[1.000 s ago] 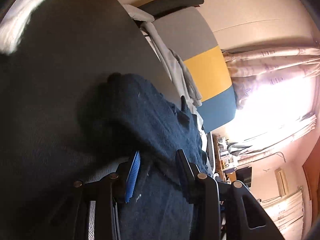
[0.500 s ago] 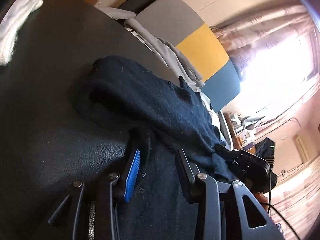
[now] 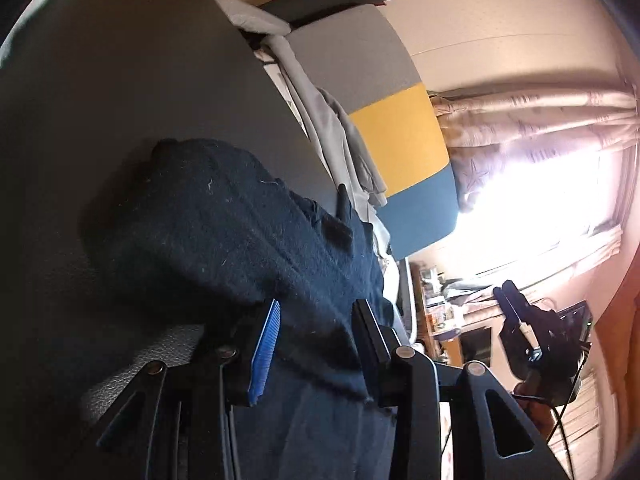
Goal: Fold clothes
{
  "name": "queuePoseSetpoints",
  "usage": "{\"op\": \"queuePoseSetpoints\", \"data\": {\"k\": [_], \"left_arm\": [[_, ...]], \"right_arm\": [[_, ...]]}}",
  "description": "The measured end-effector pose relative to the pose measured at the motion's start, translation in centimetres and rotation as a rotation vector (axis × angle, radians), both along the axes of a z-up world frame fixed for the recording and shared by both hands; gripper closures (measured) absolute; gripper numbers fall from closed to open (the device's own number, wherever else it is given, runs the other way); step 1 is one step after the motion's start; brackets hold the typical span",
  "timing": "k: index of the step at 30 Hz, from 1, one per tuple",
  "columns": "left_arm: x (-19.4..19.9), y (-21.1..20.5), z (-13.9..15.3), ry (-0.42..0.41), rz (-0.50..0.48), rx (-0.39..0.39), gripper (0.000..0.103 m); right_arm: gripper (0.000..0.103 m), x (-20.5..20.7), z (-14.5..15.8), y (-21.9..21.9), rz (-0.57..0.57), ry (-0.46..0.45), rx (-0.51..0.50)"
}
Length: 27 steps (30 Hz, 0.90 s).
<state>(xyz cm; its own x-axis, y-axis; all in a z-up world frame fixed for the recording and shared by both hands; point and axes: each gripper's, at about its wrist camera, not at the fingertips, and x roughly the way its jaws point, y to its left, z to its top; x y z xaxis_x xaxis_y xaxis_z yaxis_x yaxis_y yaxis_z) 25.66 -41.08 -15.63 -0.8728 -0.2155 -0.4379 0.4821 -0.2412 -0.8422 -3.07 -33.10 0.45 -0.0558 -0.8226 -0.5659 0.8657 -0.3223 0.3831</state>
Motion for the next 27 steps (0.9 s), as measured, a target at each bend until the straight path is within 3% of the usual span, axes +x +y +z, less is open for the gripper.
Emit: {"op": "queuePoseSetpoints", "data": {"k": [1,2,4,5,8,12,18,22,27], "left_arm": [[0.2,0.5,-0.2,-0.021,-0.005,-0.018,0.066],[0.2,0.9,-0.4,-0.048,-0.01,-0.031,0.066],[0.0,1.8,-0.4,-0.13,-0.022,-0.094,0.066],[-0.1,2.3,-0.4,-0.165,-0.028,-0.132,0.066],[-0.9,3.5,0.0,-0.254,-0.053,-0.236,0.066],[-1.9,4.1,0.2,-0.333,-0.063,-0.285,0.065],[-2.4,4.7,0.2,-0.402,-0.068,-0.333,0.065],[-2.5,5.0,0.2,-0.428,-0.07,-0.353,0.065],[-2.1,4.8,0.0,-0.392,-0.067,-0.333,0.065]], "right_arm": [[0.08,-0.6,-0.9,0.9,0.007,-0.066,-0.003],[0.054,-1.2,-1.8,1.8,0.013,-0.133,-0.007],[0.023,-2.3,-5.6,4.2,-0.018,-0.29,-0.028],[0.022,-2.6,-7.7,5.3,-0.044,-0.357,-0.033],[0.022,-3.3,-13.0,7.9,-0.125,-0.51,-0.038],[0.027,-3.2,-16.1,8.7,-0.206,-0.511,-0.06],[0.056,-2.1,-18.3,7.3,-0.284,-0.477,0.031],[0.09,-1.7,-19.2,7.0,-0.332,-0.511,-0.029],[0.09,-1.5,-20.3,5.8,-0.368,-0.529,-0.041]]}}
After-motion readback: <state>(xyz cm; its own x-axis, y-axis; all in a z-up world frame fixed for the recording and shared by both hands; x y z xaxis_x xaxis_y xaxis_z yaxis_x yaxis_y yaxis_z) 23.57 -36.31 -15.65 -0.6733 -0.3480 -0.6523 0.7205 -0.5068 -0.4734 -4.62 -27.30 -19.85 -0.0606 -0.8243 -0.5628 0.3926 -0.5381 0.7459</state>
